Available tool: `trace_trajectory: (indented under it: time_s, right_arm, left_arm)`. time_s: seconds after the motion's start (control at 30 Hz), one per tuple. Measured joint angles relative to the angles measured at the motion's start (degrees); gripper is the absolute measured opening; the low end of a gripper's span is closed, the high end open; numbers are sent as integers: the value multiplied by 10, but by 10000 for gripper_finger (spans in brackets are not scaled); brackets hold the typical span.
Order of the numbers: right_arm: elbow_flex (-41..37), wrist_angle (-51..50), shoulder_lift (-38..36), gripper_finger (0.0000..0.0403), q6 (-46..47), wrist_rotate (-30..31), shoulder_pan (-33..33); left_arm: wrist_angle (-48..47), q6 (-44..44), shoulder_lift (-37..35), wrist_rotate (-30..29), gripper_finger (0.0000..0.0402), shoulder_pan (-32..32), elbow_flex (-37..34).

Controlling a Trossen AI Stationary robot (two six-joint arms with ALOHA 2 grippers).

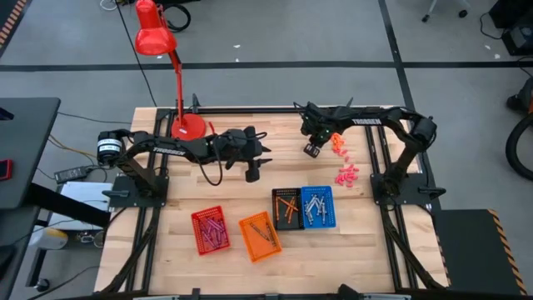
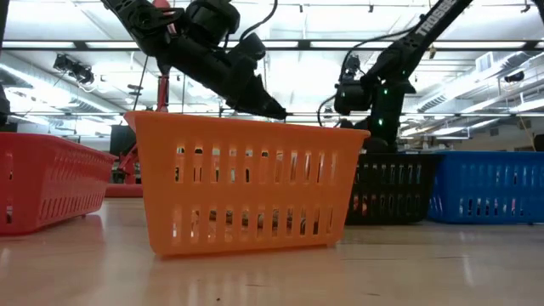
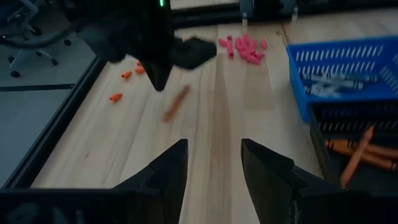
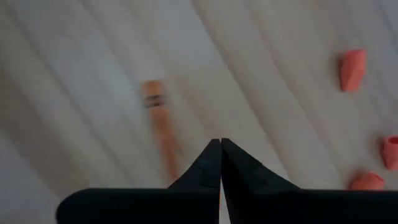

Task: Sort crayons
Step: Put the orange crayon into the black bin

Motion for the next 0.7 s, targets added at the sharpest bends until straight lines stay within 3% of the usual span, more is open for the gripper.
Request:
trace_trajectory:
  time_s: [0.23,0.43,0.53,0.6,0.7]
  right_arm:
    - [0,-1,-45,6,8,-10,43]
    - [0,-44,-43,47,31,-86,94]
    - [0,-52,-43,69,35,-94,132]
    - [0,-55,-46,80,37,-97,150]
    - [-2,-50,-44,92,38,-101,178]
  left_arm:
    - [-23,34,0,0,162,-2,0]
    - [-22,34,0,0,162,-1,0]
    - [-24,34,0,1,162,-1,0]
    - [-31,34,0,24,162,-2,0]
    - [-41,35,9,104,162,-5,0]
